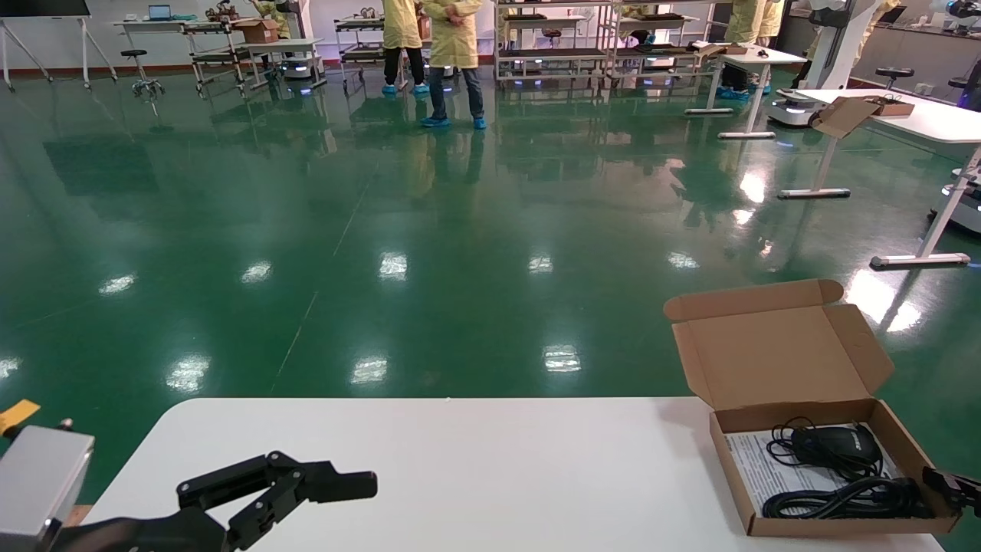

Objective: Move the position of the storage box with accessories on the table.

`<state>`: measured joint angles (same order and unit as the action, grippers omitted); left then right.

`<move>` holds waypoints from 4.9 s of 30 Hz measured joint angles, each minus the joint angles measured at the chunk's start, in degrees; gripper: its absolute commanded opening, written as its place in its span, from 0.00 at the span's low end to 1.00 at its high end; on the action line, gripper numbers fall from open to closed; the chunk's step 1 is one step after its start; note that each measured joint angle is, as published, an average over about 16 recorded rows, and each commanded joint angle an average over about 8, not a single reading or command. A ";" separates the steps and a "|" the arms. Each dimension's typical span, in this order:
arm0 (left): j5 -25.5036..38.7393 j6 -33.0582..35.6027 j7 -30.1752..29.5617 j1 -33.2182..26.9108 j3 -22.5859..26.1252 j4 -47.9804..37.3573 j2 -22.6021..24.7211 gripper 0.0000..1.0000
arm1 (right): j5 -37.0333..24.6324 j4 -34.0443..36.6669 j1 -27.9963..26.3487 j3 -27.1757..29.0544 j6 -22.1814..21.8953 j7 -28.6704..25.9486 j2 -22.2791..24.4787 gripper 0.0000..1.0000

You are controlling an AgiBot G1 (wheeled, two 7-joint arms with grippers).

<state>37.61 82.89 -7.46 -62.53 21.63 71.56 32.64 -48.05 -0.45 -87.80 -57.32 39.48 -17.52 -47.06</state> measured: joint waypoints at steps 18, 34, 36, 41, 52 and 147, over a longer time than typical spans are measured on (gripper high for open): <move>0.00 0.00 0.00 0.00 0.00 0.00 0.00 1.00 | 3.07 -0.66 0.59 2.17 -0.80 3.39 -0.41 1.00; 0.00 0.00 0.00 0.00 0.01 0.00 0.00 1.00 | 5.87 -1.93 -2.91 4.13 5.64 3.84 2.02 1.00; 0.00 0.00 0.00 0.00 0.01 0.00 0.00 1.00 | 6.30 -2.32 -3.51 4.40 7.85 3.36 2.53 1.00; 0.00 0.00 0.00 0.00 0.01 0.00 0.00 1.00 | 7.56 -3.43 -5.03 5.15 15.05 1.34 3.94 1.00; -0.01 0.00 0.00 0.00 0.01 0.00 0.00 1.00 | 11.75 -5.51 -7.63 7.56 30.92 -5.54 5.07 1.00; -0.03 -0.04 0.02 0.01 0.01 -0.04 -0.02 1.00 | 5.97 -73.94 26.70 41.73 46.38 6.91 12.18 1.00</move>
<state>37.58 82.85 -7.44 -62.52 21.64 71.52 32.62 -42.08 -74.38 -61.10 -15.59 85.86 -10.61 -34.88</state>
